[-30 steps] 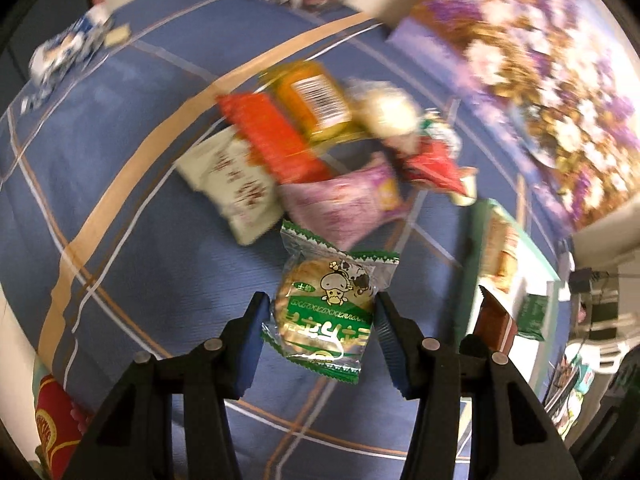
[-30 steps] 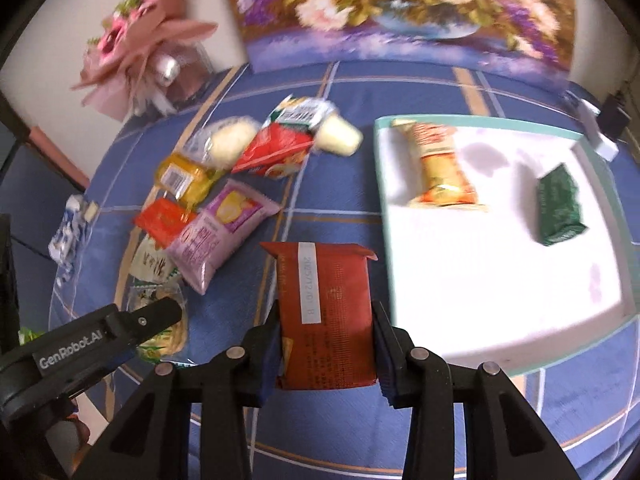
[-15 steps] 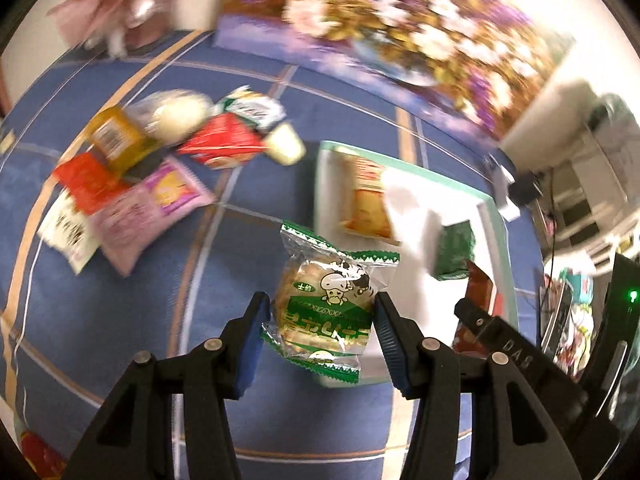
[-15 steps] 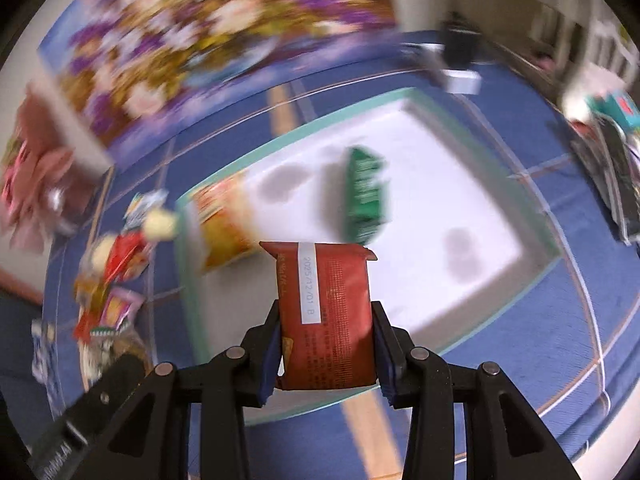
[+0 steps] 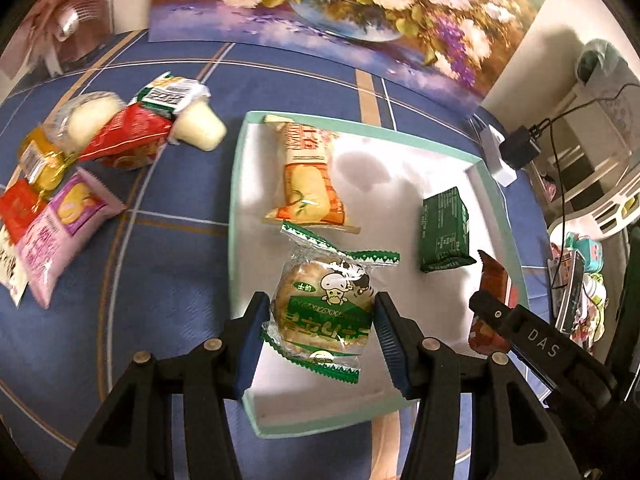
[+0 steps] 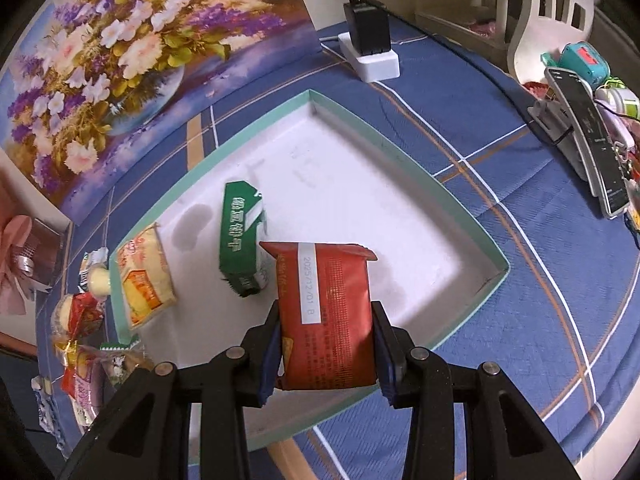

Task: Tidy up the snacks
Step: 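Carry the cake and red pack into the tray and open both tools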

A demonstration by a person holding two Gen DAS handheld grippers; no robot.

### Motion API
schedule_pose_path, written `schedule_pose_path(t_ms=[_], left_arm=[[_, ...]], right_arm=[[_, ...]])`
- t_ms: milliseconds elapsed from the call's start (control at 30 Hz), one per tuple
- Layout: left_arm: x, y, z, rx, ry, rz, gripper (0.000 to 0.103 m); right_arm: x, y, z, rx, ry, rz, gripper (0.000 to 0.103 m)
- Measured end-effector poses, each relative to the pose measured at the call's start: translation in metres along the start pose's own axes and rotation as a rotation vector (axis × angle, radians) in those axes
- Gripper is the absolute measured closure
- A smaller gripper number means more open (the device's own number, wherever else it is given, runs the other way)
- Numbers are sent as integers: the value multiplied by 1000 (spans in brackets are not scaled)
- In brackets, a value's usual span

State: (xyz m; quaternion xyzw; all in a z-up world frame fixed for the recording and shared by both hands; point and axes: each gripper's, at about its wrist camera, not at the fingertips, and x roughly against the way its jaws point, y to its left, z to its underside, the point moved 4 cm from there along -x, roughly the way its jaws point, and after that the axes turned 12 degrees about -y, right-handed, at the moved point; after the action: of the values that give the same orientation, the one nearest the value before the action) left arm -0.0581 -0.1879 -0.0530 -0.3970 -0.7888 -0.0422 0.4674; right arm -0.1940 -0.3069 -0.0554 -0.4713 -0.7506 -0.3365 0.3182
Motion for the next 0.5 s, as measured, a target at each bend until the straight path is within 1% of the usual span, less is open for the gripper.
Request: schedule_pose_path(t_ms=[233, 400, 500], left_arm=[[-20, -5, -2, -7, 19, 0, 48], [-21, -6, -5, -16, 18, -10, 47], [-16, -6, -4, -16, 19, -1, 47]], right_arm=[[-14, 1, -4, 23, 8, 9, 61], [-19, 3, -3, 35, 13, 1, 59], [-18, 4, -4, 41, 11, 0, 58]])
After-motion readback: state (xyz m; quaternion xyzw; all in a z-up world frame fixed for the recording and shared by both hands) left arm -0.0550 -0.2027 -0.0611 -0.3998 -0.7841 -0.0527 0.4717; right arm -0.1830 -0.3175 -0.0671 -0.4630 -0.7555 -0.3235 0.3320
